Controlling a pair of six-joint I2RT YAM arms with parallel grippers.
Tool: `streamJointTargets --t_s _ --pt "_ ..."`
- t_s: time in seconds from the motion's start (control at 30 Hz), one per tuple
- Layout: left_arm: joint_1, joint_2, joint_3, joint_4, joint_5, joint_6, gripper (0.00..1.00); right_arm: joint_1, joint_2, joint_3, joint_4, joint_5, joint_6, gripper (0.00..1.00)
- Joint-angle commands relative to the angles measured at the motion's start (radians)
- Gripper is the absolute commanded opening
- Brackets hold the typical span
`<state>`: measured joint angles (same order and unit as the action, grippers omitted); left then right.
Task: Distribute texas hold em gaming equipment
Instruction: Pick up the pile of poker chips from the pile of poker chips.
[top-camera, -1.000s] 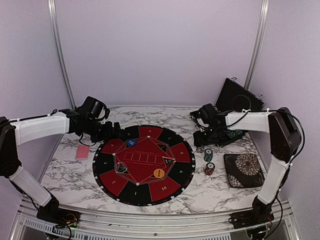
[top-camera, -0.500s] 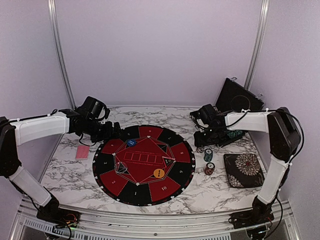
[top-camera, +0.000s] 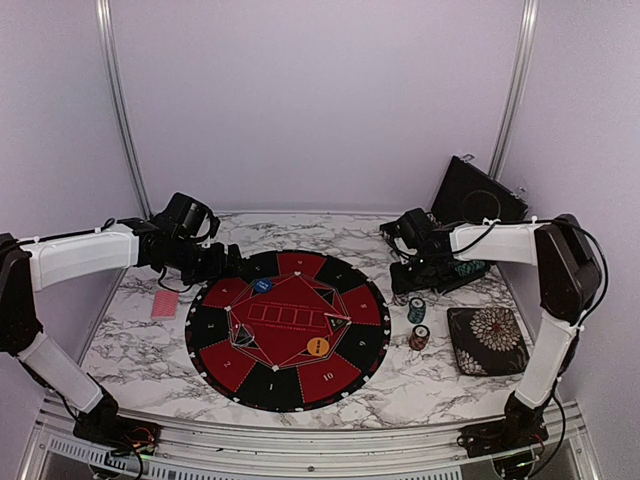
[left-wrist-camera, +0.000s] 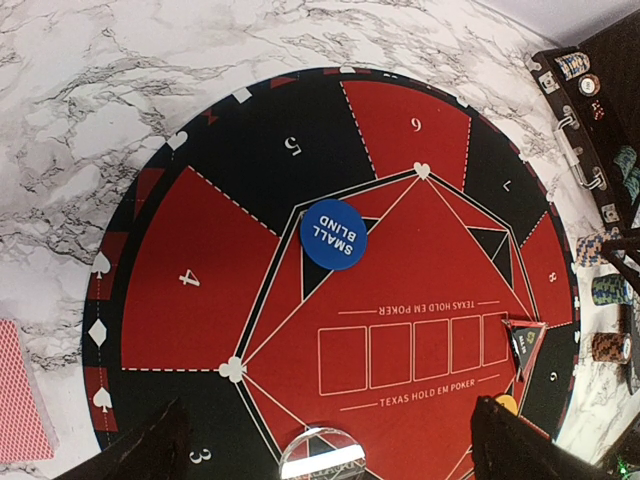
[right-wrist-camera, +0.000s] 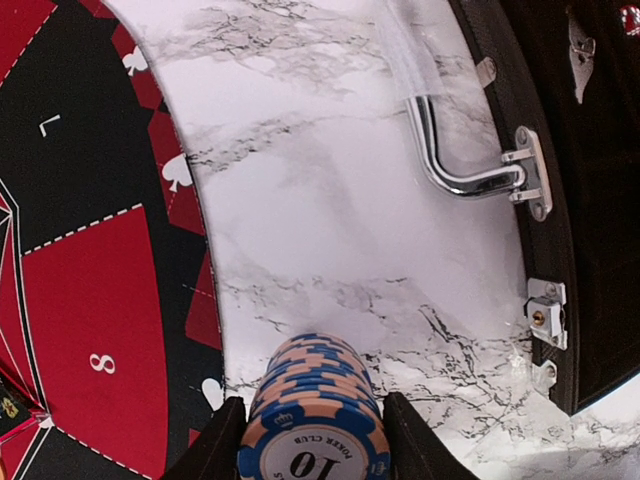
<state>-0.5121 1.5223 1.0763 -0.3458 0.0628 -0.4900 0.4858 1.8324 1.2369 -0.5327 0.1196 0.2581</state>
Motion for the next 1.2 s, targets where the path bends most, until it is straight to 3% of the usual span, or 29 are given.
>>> streamJointTargets --t_s 0.0,0.33,1.17 --pt "0.004 0.007 0.017 0.001 0.006 -0.003 0.99 -0.006 0.010 0.005 -0.001 0.016 -0.002 0.41" --pt "0.004 0.010 0.017 0.001 0.008 -0.002 0.99 -0.006 0.007 0.027 -0.019 0.014 -0.005 0.33" --pt "0.003 0.019 0.024 -0.001 0.006 0.002 0.99 -0.001 -0.004 0.078 -0.044 0.028 -0.003 0.32"
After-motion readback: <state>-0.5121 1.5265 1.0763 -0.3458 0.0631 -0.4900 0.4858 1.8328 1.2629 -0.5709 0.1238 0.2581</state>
